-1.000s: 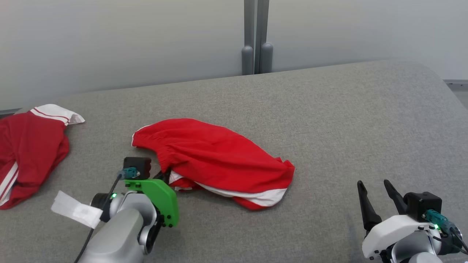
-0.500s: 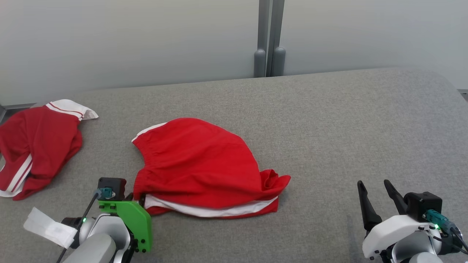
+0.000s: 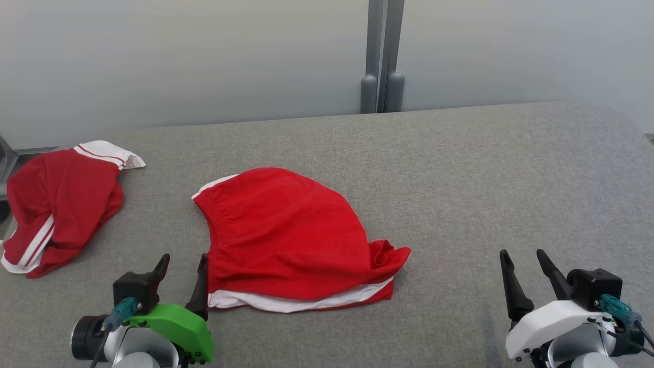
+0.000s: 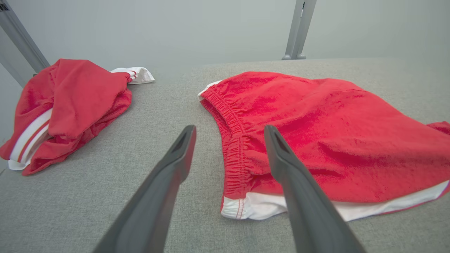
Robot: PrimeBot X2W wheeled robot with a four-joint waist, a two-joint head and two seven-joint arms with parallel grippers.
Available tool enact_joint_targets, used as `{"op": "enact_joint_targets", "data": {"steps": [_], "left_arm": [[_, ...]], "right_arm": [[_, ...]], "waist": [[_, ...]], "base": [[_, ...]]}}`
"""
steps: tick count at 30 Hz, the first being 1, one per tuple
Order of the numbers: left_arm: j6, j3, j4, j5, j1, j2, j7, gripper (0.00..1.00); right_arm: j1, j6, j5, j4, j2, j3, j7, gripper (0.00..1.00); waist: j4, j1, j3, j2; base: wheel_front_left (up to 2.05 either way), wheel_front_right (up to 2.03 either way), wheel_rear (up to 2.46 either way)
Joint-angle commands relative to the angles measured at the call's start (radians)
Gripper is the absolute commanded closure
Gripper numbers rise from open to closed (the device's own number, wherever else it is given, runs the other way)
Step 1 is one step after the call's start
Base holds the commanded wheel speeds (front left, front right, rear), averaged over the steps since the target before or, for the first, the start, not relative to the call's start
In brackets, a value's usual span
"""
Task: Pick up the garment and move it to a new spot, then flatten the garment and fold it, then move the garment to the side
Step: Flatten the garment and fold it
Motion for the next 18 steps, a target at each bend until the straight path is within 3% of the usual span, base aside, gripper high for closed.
{"op": "enact_joint_targets", "data": {"steps": [1,7,12,18], "left_arm": [[0.013,0.025,-0.016,-0.016,0.028,-0.011,-0.037,0.0],[0.022,0.173,-0.134,0.062,0.118,-0.056,-0.09,0.0],[0.0,0.281,-0.214,0.165,0.219,-0.1,-0.088,0.0],[-0.076,0.394,-0.246,0.275,0.339,-0.154,-0.089,0.0]], "right_arm": [[0.001,0.0,0.023,-0.003,-0.002,0.006,-0.017,0.0],[0.009,0.0,0.149,0.01,-0.001,0.027,-0.082,0.0],[0.021,0.0,0.152,0.023,-0.003,0.057,-0.099,0.0],[0.043,0.0,0.077,0.03,-0.009,0.116,-0.124,0.0]], "waist": [[0.006,0.0,-0.006,0.0],[0.025,0.0,-0.02,0.0],[0.035,0.0,-0.031,0.0],[0.071,0.0,-0.045,0.0]], "base": [[0.0,0.0,0.0],[0.0,0.0,0.0],[0.0,0.0,0.0],[0.0,0.0,0.0]]}}
